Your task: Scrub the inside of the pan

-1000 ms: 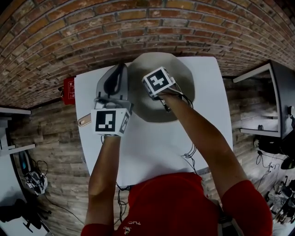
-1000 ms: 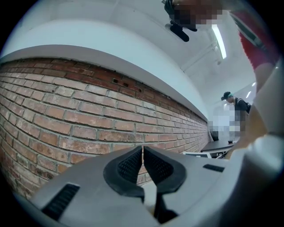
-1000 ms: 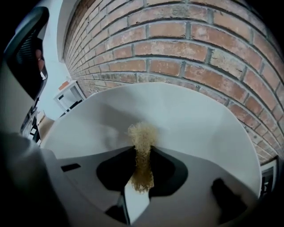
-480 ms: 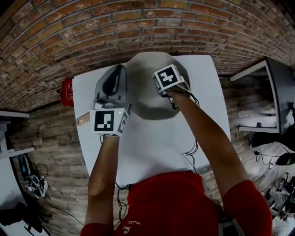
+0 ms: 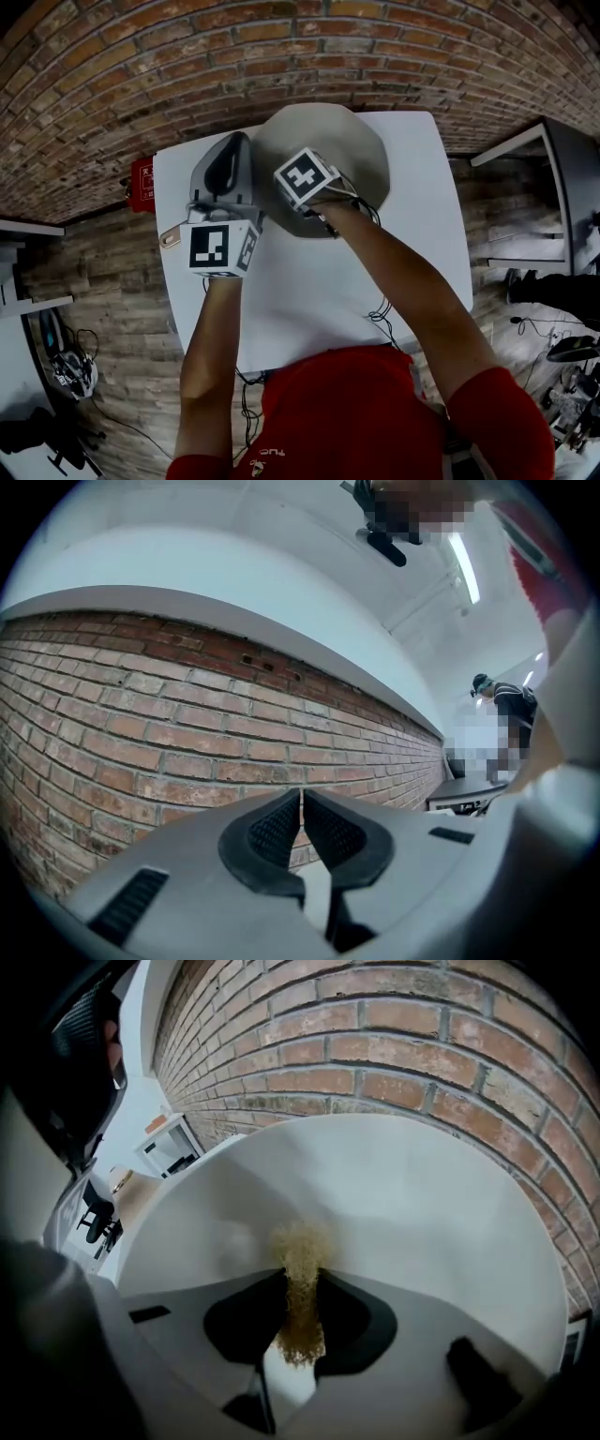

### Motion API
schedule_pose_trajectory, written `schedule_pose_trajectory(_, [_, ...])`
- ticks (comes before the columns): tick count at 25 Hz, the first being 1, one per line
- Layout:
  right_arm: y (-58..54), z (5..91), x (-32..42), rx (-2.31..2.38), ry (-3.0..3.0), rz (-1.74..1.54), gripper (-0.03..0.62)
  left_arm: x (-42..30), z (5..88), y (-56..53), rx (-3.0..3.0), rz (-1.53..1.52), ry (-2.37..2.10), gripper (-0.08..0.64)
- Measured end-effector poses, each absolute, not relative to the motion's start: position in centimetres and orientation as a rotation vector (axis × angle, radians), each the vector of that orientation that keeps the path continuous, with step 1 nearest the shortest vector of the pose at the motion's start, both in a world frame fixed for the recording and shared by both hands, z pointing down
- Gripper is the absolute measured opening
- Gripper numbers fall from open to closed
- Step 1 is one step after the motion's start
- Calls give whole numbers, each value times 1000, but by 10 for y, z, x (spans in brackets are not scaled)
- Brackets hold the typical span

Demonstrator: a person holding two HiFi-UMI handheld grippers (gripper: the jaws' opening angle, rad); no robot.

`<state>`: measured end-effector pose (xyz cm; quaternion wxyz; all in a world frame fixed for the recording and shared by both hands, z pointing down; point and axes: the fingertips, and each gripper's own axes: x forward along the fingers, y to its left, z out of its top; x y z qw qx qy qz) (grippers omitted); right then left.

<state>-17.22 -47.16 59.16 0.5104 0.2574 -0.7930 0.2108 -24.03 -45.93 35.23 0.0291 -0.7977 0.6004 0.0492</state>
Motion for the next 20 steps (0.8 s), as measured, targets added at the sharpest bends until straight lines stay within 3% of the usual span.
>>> schedule_pose_trajectory(13, [-489, 596, -72, 785, -1703, 560, 87, -225, 353, -456, -2493, 166, 1818, 23])
schedule_pose_trajectory(20, [-468, 579, -106, 686, -1787, 524, 87, -227, 351, -449, -2485, 152, 1825, 23])
